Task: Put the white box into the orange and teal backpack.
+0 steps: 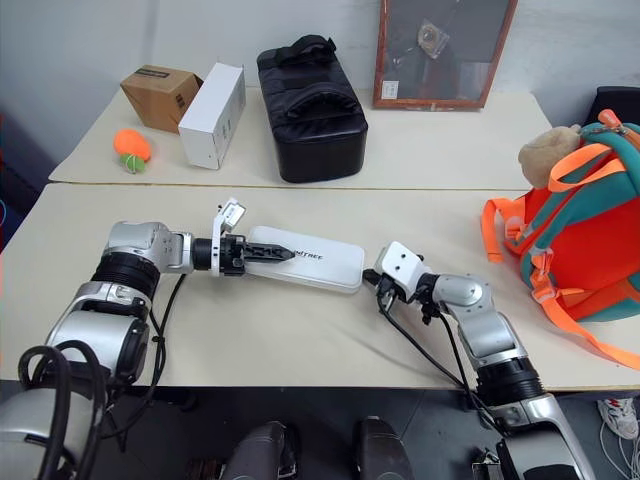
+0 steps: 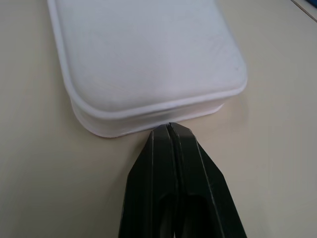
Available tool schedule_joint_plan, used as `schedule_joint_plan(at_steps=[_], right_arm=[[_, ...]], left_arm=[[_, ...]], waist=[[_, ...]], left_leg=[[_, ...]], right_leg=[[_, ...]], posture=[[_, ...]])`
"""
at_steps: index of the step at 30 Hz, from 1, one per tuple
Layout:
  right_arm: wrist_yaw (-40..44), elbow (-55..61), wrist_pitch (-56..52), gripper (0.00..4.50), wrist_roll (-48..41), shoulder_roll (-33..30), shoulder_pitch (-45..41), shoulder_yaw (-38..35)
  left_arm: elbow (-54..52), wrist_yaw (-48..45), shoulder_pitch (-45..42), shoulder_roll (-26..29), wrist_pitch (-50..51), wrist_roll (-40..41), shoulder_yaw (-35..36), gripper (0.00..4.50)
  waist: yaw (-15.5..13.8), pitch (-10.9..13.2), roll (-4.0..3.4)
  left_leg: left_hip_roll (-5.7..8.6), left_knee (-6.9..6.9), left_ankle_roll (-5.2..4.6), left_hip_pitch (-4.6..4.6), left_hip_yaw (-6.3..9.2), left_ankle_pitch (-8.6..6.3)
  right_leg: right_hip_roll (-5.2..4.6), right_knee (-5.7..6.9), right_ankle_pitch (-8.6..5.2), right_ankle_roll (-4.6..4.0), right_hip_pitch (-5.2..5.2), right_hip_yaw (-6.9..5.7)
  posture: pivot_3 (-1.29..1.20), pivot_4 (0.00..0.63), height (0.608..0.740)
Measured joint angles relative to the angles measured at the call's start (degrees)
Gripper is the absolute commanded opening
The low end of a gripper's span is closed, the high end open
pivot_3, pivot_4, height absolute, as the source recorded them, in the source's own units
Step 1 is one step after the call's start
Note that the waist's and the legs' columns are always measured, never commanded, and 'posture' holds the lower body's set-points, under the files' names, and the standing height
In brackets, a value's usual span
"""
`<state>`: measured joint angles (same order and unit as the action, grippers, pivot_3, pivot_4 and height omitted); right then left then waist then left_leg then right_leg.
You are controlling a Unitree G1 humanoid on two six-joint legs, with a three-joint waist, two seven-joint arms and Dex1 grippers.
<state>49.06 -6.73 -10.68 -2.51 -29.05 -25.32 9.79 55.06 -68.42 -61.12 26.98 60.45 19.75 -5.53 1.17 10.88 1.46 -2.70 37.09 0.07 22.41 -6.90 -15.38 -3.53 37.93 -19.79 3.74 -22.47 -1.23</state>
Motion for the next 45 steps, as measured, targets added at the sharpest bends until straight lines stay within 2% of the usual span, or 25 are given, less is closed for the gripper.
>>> schedule_joint_plan(at_steps=[5,8,10,16,18,19,21,22,23,25,26,27,29,33,35,39,45], right_arm=[[-0.60,2.26,-0.34,0.00,-0.08,-0.01,1.71,-0.49],[-0.75,3.40,-0.91,0.00,-0.29,-0.02,2.60,-0.73],[-0.86,4.79,-1.86,0.00,-0.40,-0.11,3.52,-1.08],[-1.80,9.55,-5.78,0.00,-2.37,-1.26,6.62,-3.55],[-3.19,12.64,-8.93,0.00,-4.74,-2.35,8.99,-8.19],[-3.87,14.40,-10.89,0.17,-6.15,-3.31,10.42,-11.09],[-4.57,16.87,-14.58,0.59,-8.66,-4.95,12.44,-16.00],[-4.73,19.03,-17.26,1.03,-10.83,-5.67,13.92,-18.68],[-4.71,19.42,-17.63,1.18,-11.18,-5.80,14.26,-19.06],[-4.60,22.47,-21.29,1.75,-14.61,-6.39,16.46,-22.31],[-4.42,25.19,-24.64,2.03,-17.73,-6.83,18.87,-25.69],[-5.05,29.28,-30.41,2.39,-22.32,-7.75,22.48,-33.25],[-7.21,33.12,-35.09,3.04,-25.49,-8.69,25.38,-41.36],[-13.43,37.10,-41.04,4.38,-28.76,-8.20,26.58,-49.41],[-17.97,37.30,-43.13,4.45,-29.50,-6.90,24.87,-51.75],[-24.54,33.25,-44.26,4.45,-30.23,-5.35,16.42,-51.48],[-32.95,18.48,-39.46,4.45,-27.00,-1.63,2.30,-45.74]], left_arm=[[0.09,-4.79,0.12,-1.15,1.11,0.37,-0.04,2.41],[-1.90,-7.07,0.10,-0.41,2.31,2.00,1.53,1.67],[-3.73,-7.10,0.14,0.29,4.33,3.06,2.87,1.34],[-12.93,-3.23,4.43,1.07,10.86,7.14,8.13,1.32],[-19.05,-0.48,7.40,0.57,15.10,10.26,12.36,1.32],[-22.14,1.02,8.88,0.26,17.44,12.32,15.07,1.32],[-26.79,4.07,10.60,-0.56,20.88,15.03,19.33,1.32],[-29.72,6.40,11.33,-1.77,22.66,16.35,21.87,1.32],[-30.14,6.75,11.47,-2.02,22.89,16.56,22.24,1.32],[-32.71,9.58,11.99,-3.78,24.99,18.10,25.39,1.32],[-34.86,12.14,12.47,-5.99,26.41,19.15,28.48,1.32],[-39.36,16.18,13.54,-9.33,28.62,21.25,34.15,1.32],[-45.90,20.69,15.03,-13.04,30.63,23.79,39.42,1.32],[-55.01,30.11,16.40,-20.71,32.08,28.84,46.37,1.32],[-59.13,35.17,16.81,-23.69,32.26,31.32,49.29,1.32],[-65.16,42.88,17.83,-27.46,32.35,36.03,52.57,1.32],[-66.58,49.11,18.87,-27.59,32.39,40.43,52.85,1.32]], waist=[[0.34,0.01,0.02],[0.46,0.02,0.03],[0.52,0.02,0.03],[0.53,0.02,0.03],[0.47,0.02,0.03],[0.44,0.02,0.03],[0.40,0.02,0.03],[0.30,0.02,0.03],[0.25,0.02,0.03],[0.26,0.03,0.04],[0.09,0.04,0.01],[-0.14,0.04,0.03],[-0.05,0.04,0.03],[0.40,0.05,0.07],[0.59,0.05,0.07],[0.62,0.05,0.07],[0.45,0.06,0.07]], left_leg=[[-0.02,0.01,-0.01,0.25,0.02,-0.02],[-0.04,0.02,0.00,0.24,0.02,-0.01],[-0.05,0.02,0.01,0.23,0.02,-0.01],[-0.07,0.02,0.01,0.34,0.03,-0.01],[-0.06,0.02,0.00,0.42,0.06,-0.01],[-0.07,0.03,0.00,0.43,0.10,-0.01],[-0.07,0.04,0.00,0.42,0.12,-0.01],[-0.06,0.05,0.00,0.43,0.13,0.01],[-0.06,0.04,0.00,0.43,0.13,0.02],[-0.08,0.04,0.02,0.41,0.15,0.03],[-0.03,0.00,-0.01,0.41,0.18,0.05],[-0.05,0.02,0.00,0.43,0.19,0.04],[-0.05,0.00,0.01,0.41,0.18,0.03],[-0.06,-0.01,0.06,0.32,0.18,0.05],[-0.08,-0.04,0.11,0.27,0.15,0.07],[-0.09,-0.10,0.21,0.13,0.04,0.09],[-0.06,-0.07,0.21,0.15,0.00,0.10]], right_leg=[[0.02,-0.02,0.00,0.00,-0.18,-0.02],[0.03,-0.01,0.00,0.00,-0.19,-0.02],[0.04,0.01,0.00,0.00,-0.20,-0.01],[0.03,0.04,0.00,0.00,-0.30,0.01],[0.01,0.02,0.00,0.01,-0.34,0.01],[0.01,0.03,0.01,0.02,-0.34,0.00],[0.02,0.03,0.01,0.02,-0.33,-0.01],[0.02,0.02,0.01,0.02,-0.32,-0.02],[0.01,0.03,0.01,0.02,-0.32,-0.02],[0.04,0.00,0.01,0.03,-0.27,-0.03],[0.02,0.02,0.03,0.06,-0.28,-0.03],[0.04,0.00,0.03,0.07,-0.27,-0.04],[0.03,-0.03,0.04,0.09,-0.25,-0.01],[0.07,-0.07,0.04,0.11,-0.15,0.01],[0.12,-0.07,0.04,0.12,-0.15,0.05],[0.22,-0.06,0.03,0.13,-0.12,0.17],[0.22,-0.09,0.03,0.13,-0.13,0.20]], posture=[[0.00,0.150,0.740],[0.00,0.150,0.740],[0.00,0.150,0.740],[0.00,0.150,0.740],[0.00,0.150,0.740],[0.00,0.150,0.740],[0.00,0.150,0.740],[0.00,0.150,0.740],[0.00,0.150,0.740],[0.00,0.150,0.740],[0.00,0.150,0.740],[0.00,0.150,0.740],[0.00,0.150,0.740],[0.00,0.150,0.740],[0.00,0.150,0.740],[0.00,0.150,0.740],[0.00,0.150,0.740]])
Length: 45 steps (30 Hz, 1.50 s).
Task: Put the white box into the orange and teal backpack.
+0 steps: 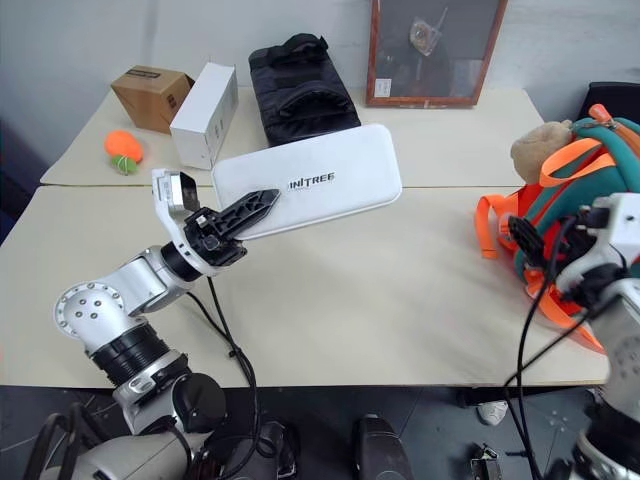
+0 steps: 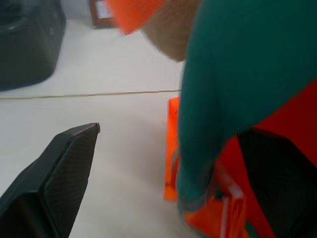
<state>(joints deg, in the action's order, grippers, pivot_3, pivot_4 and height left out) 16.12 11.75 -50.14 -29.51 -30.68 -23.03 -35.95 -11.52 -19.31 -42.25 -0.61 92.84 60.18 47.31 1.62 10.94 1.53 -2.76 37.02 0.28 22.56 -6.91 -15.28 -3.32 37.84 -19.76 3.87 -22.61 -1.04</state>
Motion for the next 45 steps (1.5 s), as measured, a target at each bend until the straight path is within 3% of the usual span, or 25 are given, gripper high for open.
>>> schedule_joint_plan(at_steps=[3,6,11,18,26,37,40,45], right_arm=[[-2.54,-6.92,3.71,4.45,1.13,1.99,-5.42,2.02],[-2.00,-12.34,8.90,3.94,2.57,2.10,-7.59,4.29],[2.78,-15.69,15.01,2.26,2.60,2.14,-7.51,7.79],[15.18,-13.89,15.40,0.01,-1.31,-0.90,-3.89,11.21],[33.81,-4.78,1.38,0.01,-18.09,-13.90,-1.32,11.70],[54.41,5.93,-15.16,0.01,-43.13,-29.85,-6.96,13.71],[56.47,6.63,-13.96,0.01,-42.29,-30.42,-7.12,15.98],[56.03,6.99,-6.88,0.01,-32.51,-28.79,-3.02,22.15]], left_arm=[[-0.17,1.17,0.60,1.94,-0.88,0.86,-1.66,1.32],[-1.35,0.43,3.60,6.94,-3.62,0.27,-7.19,1.32],[-0.62,-5.55,7.35,20.14,-14.56,-7.47,-20.02,1.32],[12.22,-15.63,6.98,31.63,-31.74,-16.61,-26.38,1.32],[19.03,-18.86,0.85,35.40,-36.73,-17.68,-25.89,1.32],[17.07,-19.32,-4.72,34.05,-36.29,-11.49,-23.66,1.32],[14.23,-19.33,-4.67,32.78,-35.56,-9.74,-24.37,1.32],[7.13,-20.59,-4.60,31.82,-33.75,-4.39,-25.96,1.32]], waist=[[0.06,0.00,-0.01],[0.05,0.00,-0.01],[0.14,0.00,-0.01],[0.13,0.01,-0.04],[0.18,0.03,-0.05],[-0.02,0.08,-0.02],[-0.08,0.11,0.05],[-0.12,0.13,0.07]], left_leg=[[-0.02,-0.02,0.02,0.01,-0.01,0.01],[-0.03,-0.06,0.03,0.00,-0.03,0.01],[-0.05,-0.04,0.04,-0.03,-0.16,0.01],[-0.11,-0.15,0.05,-0.05,-0.20,-0.01],[-0.12,-0.15,-0.09,0.08,-0.14,-0.10],[-0.12,-0.04,-0.25,0.24,0.01,-0.21],[-0.09,0.03,-0.30,0.33,0.05,-0.23],[-0.04,0.07,-0.30,0.46,0.09,-0.23]], right_leg=[[0.02,-0.01,0.00,0.00,-0.02,0.01],[0.04,-0.01,0.00,0.00,-0.03,0.01],[0.06,-0.02,0.00,0.00,-0.04,0.08],[0.07,-0.08,-0.01,-0.02,-0.06,0.09],[-0.03,-0.11,-0.01,-0.02,-0.12,0.02],[-0.12,-0.20,-0.01,-0.02,-0.16,-0.09],[-0.15,-0.23,0.00,0.00,-0.16,-0.12],[-0.18,-0.30,0.03,0.06,-0.21,-0.16]], posture=[[0.00,0.150,0.740],[0.00,0.150,0.740],[0.00,0.150,0.740],[0.00,0.150,0.740],[0.00,0.150,0.740],[0.00,0.150,0.740],[0.00,0.150,0.740],[0.00,0.150,0.740]])
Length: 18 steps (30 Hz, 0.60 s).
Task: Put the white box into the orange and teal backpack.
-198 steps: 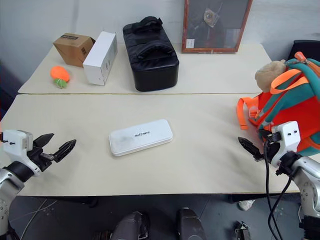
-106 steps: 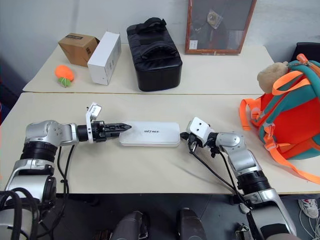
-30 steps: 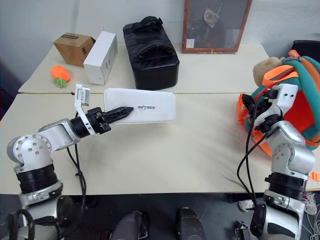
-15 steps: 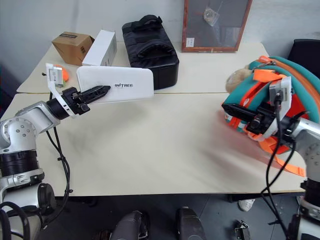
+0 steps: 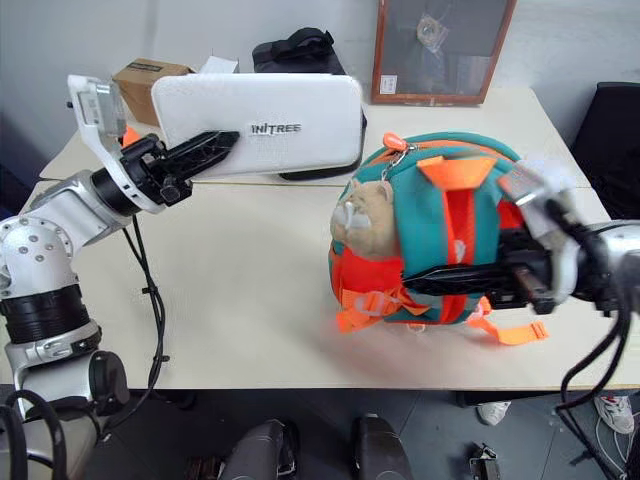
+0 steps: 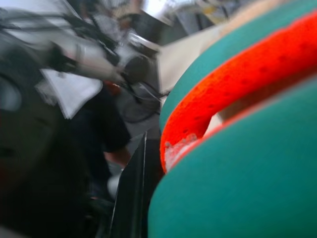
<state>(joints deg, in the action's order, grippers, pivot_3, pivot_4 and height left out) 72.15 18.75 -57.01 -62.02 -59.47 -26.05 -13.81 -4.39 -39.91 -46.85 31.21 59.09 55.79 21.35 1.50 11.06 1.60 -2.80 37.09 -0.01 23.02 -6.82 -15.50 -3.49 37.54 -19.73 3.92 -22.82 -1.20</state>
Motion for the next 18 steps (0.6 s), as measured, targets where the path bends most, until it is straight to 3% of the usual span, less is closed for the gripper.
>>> schedule_joint_plan(at_steps=[4,8,18], right_arm=[[0.87,-0.18,3.51,0.01,3.88,0.00,4.15,0.74],[2.80,-0.18,4.83,0.01,5.30,-0.40,9.37,0.52],[5.26,-4.15,5.76,0.01,6.38,-1.92,9.31,-0.68]], left_arm=[[-2.35,-0.62,0.51,2.56,0.25,3.12,0.74,1.32],[-4.26,-3.81,4.37,8.66,0.38,4.28,1.49,1.32],[-2.60,-9.45,4.06,9.86,-0.72,4.23,-2.30,1.32]], waist=[[0.16,0.00,0.00],[0.16,0.00,0.00],[-0.26,0.01,0.02]], left_leg=[[-0.03,0.00,0.05,-0.01,0.02,0.04],[-0.05,0.00,0.08,-0.06,0.01,0.10],[0.03,0.00,-0.02,-0.03,0.09,0.14]], right_leg=[[0.05,0.01,0.00,0.00,0.00,-0.02],[0.08,0.04,-0.01,-0.01,0.01,0.00],[0.01,0.01,0.02,0.03,0.05,-0.03]], posture=[[0.00,0.150,0.740],[0.00,0.150,0.740],[0.00,0.150,0.740]])
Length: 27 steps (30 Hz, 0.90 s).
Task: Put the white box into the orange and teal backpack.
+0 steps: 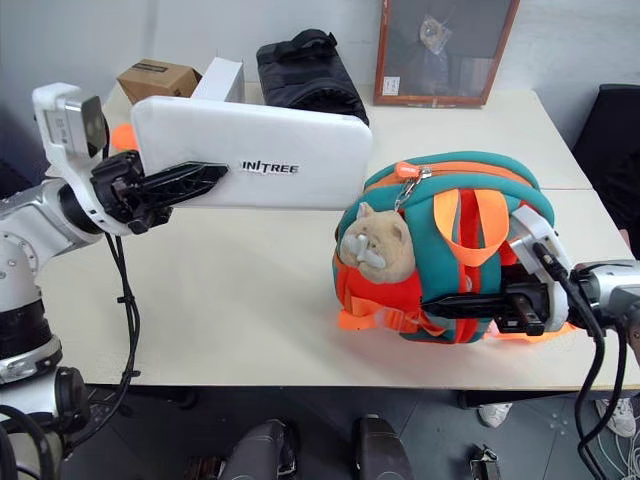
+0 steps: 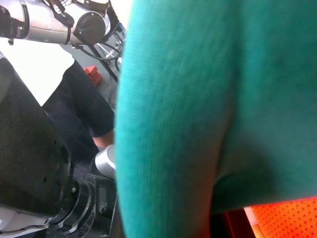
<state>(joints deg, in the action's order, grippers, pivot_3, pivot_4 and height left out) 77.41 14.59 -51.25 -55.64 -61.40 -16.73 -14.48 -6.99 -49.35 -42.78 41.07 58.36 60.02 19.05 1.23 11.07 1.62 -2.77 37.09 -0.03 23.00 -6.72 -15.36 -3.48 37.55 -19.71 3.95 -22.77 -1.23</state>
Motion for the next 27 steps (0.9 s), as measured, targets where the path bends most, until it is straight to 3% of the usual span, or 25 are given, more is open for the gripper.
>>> schedule_joint_plan(at_steps=[7,15,23,27], right_arm=[[-0.30,0.65,-1.74,0.01,-1.88,0.00,-0.14,-2.15],[-2.44,2.74,-5.82,0.01,-8.84,0.00,-3.52,-4.53],[-4.69,5.51,-6.27,0.01,-10.44,0.36,-5.35,-4.37],[-5.86,5.86,-6.17,0.01,-10.92,1.64,-5.33,-4.20]], left_arm=[[2.29,-5.80,-0.33,2.22,-4.05,-4.40,-4.51,1.32],[5.32,-9.85,-2.53,-3.12,-10.41,-11.75,-13.58,1.32],[11.58,-14.24,-8.79,-11.73,-19.36,-24.53,-27.20,1.32],[17.87,-10.70,-12.20,-21.46,-24.43,-30.35,-29.94,1.32]], waist=[[0.22,0.00,0.00],[-0.65,0.00,0.00],[-1.21,0.00,0.00],[-1.21,0.00,0.00]], left_leg=[[0.00,0.05,0.00,0.01,-0.03,0.00],[0.02,0.05,-0.06,0.03,0.00,-0.01],[0.04,0.13,-0.15,0.13,-0.02,-0.05],[0.04,0.19,-0.18,0.13,-0.01,-0.05]], right_leg=[[0.01,-0.01,0.00,-0.01,0.00,0.02],[-0.01,-0.02,0.00,0.00,0.01,0.01],[-0.01,-0.06,0.00,0.01,-0.01,0.01],[-0.01,-0.03,0.01,0.02,-0.01,0.01]], posture=[[0.00,0.150,0.740],[0.00,0.150,0.740],[0.00,0.150,0.740],[0.00,0.150,0.740]])
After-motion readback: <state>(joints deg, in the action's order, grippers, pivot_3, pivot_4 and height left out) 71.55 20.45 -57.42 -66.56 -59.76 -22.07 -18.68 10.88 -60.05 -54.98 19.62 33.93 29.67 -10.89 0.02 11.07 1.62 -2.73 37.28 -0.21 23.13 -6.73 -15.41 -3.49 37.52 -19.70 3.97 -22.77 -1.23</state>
